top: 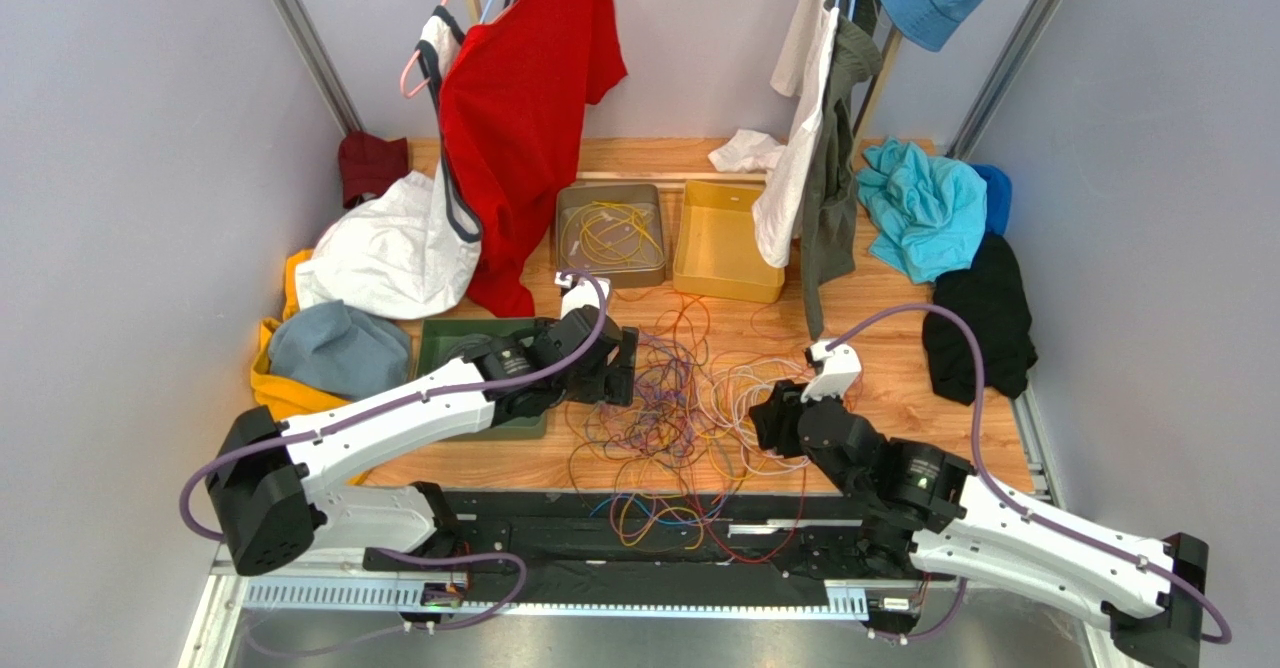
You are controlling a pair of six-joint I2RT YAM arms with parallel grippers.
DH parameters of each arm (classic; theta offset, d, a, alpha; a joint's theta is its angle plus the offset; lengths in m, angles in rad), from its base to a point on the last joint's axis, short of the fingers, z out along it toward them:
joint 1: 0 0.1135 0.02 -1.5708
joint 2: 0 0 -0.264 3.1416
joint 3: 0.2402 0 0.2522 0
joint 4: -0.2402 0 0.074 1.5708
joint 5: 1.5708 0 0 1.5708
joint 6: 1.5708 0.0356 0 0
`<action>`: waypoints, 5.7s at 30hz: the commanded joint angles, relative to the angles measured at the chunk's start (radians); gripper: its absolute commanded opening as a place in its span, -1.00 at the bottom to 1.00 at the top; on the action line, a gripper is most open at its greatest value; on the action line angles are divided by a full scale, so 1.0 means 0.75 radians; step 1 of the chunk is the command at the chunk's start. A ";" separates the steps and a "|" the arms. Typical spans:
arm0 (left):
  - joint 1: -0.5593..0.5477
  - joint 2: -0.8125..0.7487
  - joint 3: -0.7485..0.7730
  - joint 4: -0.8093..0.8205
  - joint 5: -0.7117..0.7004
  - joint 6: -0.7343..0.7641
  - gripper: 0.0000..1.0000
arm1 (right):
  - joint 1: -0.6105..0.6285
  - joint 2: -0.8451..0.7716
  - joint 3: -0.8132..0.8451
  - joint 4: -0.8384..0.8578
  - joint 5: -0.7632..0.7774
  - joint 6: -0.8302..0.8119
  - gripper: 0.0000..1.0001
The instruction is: Untangle the cables
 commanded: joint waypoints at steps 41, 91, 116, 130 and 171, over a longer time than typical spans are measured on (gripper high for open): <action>0.316 0.136 0.318 0.203 0.077 0.156 -1.00 | 0.007 -0.256 0.008 0.096 -0.092 0.011 -0.13; 0.269 0.817 1.652 -0.043 0.339 0.461 -1.00 | 0.007 -0.532 0.290 -0.114 0.002 -0.089 -0.21; 0.381 1.233 1.736 0.203 0.558 0.378 -1.00 | 0.007 -0.577 0.256 -0.143 0.143 -0.173 -0.21; 0.381 1.278 1.528 0.201 0.484 0.339 0.11 | 0.007 -0.571 0.246 -0.131 0.141 -0.181 -0.21; -0.118 0.034 -0.287 0.436 0.075 -0.171 0.98 | 0.007 -0.270 0.033 0.068 -0.158 0.091 -0.24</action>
